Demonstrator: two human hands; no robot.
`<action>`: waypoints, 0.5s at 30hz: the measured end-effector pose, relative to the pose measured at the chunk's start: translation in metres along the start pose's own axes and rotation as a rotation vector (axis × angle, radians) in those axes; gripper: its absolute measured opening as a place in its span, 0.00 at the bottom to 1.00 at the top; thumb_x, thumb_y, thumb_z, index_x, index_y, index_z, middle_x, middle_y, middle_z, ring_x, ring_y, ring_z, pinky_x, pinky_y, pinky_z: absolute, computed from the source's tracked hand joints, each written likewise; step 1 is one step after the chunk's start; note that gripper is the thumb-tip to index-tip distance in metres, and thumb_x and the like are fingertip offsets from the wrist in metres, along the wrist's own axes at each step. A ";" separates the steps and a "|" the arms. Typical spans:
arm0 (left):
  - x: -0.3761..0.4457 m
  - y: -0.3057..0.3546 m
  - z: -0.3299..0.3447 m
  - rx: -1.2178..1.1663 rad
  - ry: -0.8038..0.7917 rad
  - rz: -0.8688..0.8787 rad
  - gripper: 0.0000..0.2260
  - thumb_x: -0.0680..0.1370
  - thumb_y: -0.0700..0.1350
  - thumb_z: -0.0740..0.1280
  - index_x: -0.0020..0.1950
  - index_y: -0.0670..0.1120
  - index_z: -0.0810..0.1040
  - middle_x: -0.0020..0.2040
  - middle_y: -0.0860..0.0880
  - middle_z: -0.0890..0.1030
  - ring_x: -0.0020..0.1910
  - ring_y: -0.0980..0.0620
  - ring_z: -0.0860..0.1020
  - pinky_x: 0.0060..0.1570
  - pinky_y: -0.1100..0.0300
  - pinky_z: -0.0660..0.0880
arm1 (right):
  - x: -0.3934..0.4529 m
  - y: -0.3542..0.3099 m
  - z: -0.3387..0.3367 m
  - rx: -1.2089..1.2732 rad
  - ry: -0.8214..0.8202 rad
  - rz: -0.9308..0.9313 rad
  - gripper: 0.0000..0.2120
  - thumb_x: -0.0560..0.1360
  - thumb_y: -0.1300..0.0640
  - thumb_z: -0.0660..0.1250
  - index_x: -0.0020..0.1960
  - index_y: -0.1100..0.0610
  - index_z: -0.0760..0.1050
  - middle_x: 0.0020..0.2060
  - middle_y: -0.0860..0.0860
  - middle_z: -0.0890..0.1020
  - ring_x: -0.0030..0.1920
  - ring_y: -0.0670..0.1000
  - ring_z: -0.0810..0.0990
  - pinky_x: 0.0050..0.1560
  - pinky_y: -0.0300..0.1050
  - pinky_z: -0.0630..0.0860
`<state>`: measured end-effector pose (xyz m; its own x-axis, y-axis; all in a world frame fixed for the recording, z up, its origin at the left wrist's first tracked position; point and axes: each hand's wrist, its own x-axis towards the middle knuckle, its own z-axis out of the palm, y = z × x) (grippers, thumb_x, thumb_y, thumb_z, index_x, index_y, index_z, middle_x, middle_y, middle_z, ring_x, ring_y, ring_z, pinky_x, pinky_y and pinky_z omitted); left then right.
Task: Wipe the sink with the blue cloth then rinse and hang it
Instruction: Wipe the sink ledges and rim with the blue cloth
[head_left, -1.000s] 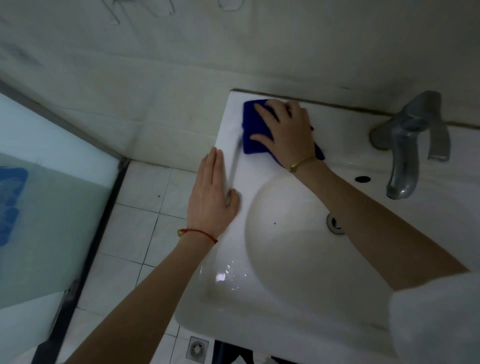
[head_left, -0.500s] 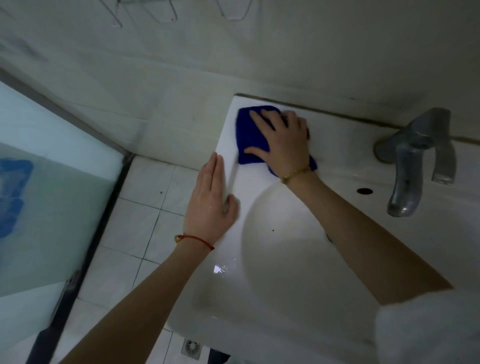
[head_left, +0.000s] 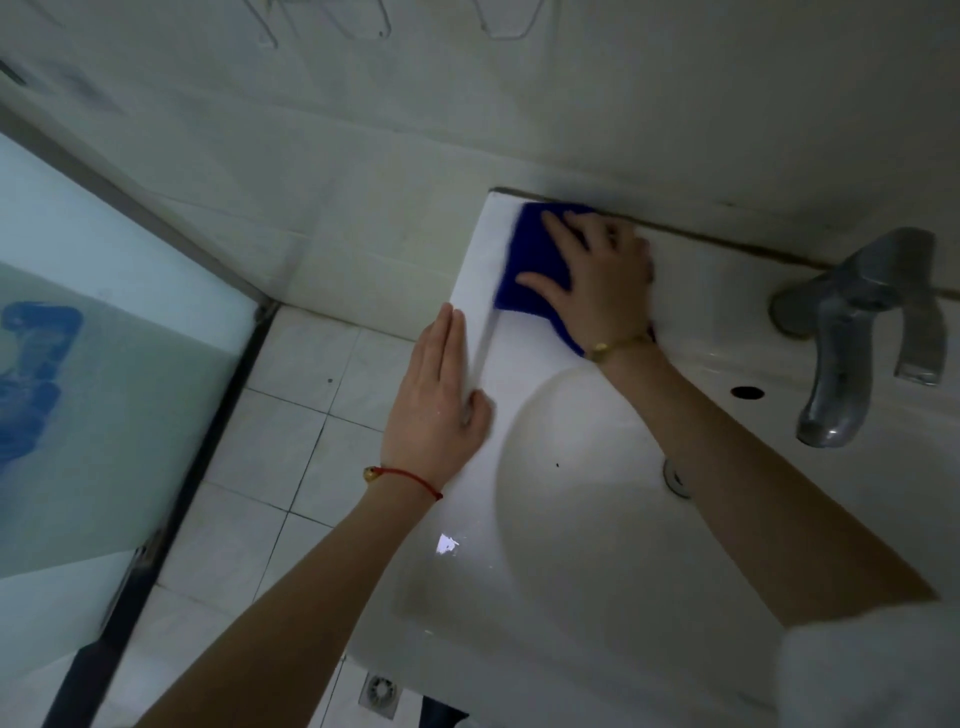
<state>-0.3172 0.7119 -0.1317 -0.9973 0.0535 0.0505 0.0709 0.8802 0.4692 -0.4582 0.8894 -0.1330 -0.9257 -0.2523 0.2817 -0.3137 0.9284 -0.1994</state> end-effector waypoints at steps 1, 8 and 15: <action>0.000 0.000 0.001 0.008 -0.002 -0.003 0.34 0.77 0.41 0.65 0.79 0.37 0.54 0.80 0.41 0.56 0.79 0.45 0.56 0.77 0.54 0.56 | 0.010 -0.017 0.006 -0.001 -0.027 -0.039 0.33 0.74 0.32 0.56 0.70 0.53 0.71 0.63 0.55 0.76 0.57 0.63 0.73 0.53 0.56 0.69; -0.001 -0.002 0.000 0.001 -0.022 -0.002 0.34 0.79 0.43 0.64 0.80 0.39 0.52 0.81 0.43 0.54 0.79 0.47 0.54 0.77 0.54 0.56 | -0.012 0.021 -0.005 -0.094 0.001 -0.067 0.32 0.76 0.34 0.56 0.71 0.53 0.69 0.64 0.54 0.76 0.54 0.61 0.74 0.50 0.52 0.69; 0.000 -0.002 0.000 -0.012 -0.019 0.001 0.34 0.77 0.42 0.64 0.79 0.37 0.53 0.80 0.42 0.55 0.79 0.46 0.55 0.77 0.57 0.54 | -0.067 0.068 -0.029 -0.117 0.092 0.423 0.30 0.77 0.37 0.58 0.71 0.57 0.69 0.64 0.60 0.74 0.58 0.65 0.71 0.57 0.57 0.68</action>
<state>-0.3172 0.7100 -0.1330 -0.9974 0.0628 0.0344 0.0716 0.8747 0.4794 -0.4117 0.9772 -0.1382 -0.9431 0.1762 0.2819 0.1189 0.9707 -0.2087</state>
